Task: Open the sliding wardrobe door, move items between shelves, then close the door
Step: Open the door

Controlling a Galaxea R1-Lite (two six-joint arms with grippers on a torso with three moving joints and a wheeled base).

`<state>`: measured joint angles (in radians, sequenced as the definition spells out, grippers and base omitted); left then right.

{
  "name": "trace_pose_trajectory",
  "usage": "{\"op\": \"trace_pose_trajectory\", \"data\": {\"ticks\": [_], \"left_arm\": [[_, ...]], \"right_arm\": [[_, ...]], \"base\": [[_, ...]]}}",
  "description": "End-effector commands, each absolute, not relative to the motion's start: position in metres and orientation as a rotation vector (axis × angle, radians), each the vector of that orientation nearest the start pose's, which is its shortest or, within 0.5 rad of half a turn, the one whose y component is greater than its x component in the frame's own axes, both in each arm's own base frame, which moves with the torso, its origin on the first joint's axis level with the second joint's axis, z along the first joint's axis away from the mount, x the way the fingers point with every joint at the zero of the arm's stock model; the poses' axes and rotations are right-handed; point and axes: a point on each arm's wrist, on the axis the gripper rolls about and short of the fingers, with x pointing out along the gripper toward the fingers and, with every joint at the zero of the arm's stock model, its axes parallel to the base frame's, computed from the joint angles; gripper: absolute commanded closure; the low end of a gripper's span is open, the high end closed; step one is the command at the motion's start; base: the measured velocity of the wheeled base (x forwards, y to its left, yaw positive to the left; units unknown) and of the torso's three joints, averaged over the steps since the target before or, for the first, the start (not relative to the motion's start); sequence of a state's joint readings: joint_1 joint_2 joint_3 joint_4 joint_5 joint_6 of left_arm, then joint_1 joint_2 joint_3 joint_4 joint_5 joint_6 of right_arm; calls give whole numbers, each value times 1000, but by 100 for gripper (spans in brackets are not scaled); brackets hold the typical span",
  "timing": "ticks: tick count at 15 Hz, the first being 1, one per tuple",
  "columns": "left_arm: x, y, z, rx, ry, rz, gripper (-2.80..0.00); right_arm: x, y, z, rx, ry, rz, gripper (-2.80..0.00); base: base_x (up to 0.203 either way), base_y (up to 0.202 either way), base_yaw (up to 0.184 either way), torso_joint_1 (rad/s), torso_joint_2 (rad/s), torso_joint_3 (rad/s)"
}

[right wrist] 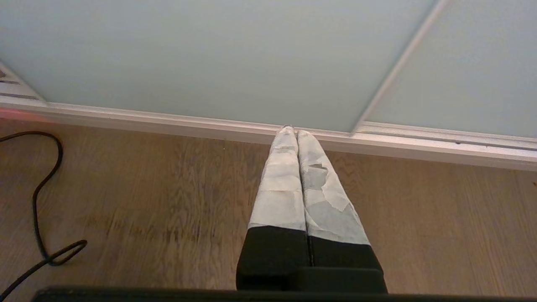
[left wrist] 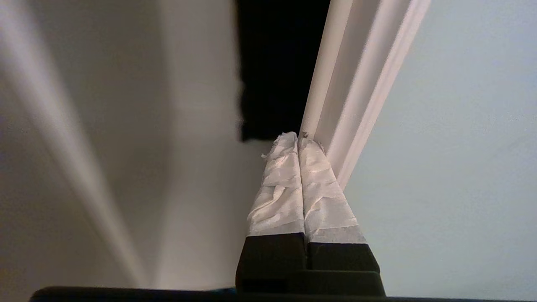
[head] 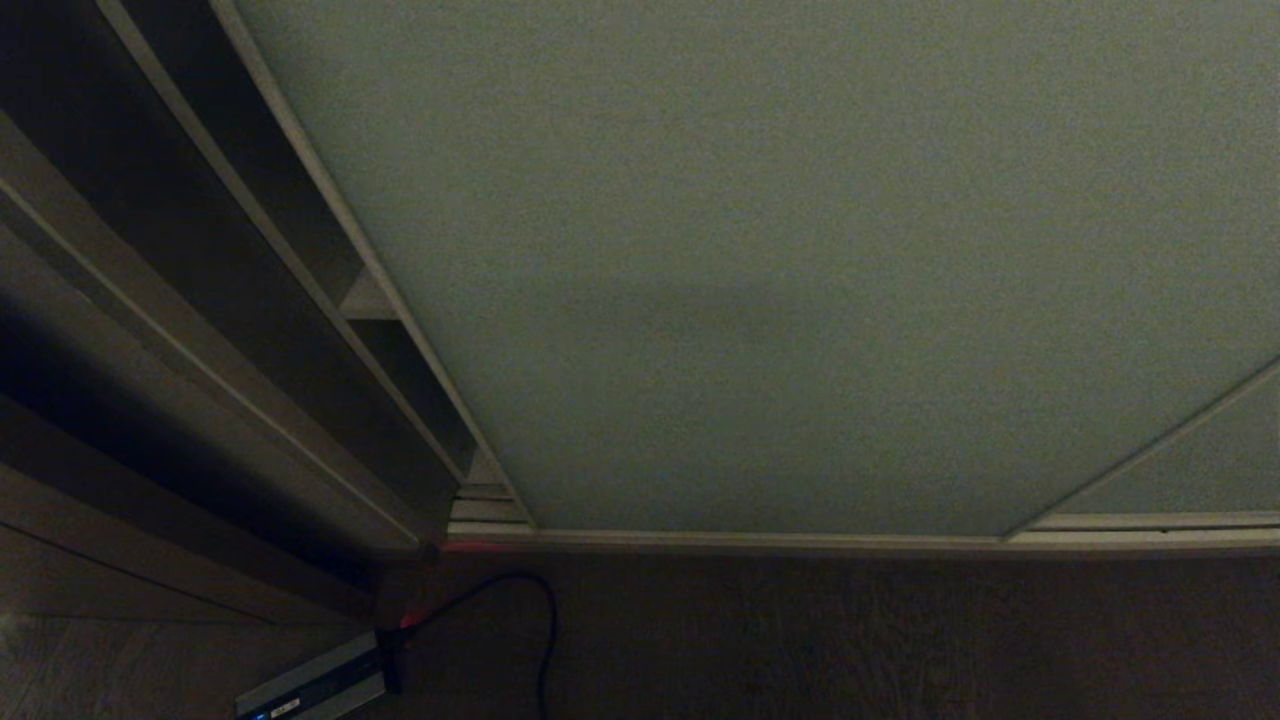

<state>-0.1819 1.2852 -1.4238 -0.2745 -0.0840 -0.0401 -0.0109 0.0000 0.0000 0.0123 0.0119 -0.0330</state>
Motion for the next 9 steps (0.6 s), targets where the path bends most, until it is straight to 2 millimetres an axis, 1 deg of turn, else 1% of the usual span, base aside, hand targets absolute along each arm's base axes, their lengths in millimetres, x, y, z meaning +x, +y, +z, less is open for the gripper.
{"op": "trace_pose_trajectory", "data": {"ticks": [1,3,9], "left_arm": [[175,-45,424,-70,-387,-330,0],[173,-55,424,-80,-384,-384,0],[157,-91,423,-87,-356,-596,0]], "right_arm": [[-22,1,73,-34,18,2,0],[-22,1,73,-34,17,2,0],[-22,1,73,-34,17,2,0]], "base": [[0,0,0,0,0,0],[0,0,0,0,0,0],[0,0,0,0,0,0]]}}
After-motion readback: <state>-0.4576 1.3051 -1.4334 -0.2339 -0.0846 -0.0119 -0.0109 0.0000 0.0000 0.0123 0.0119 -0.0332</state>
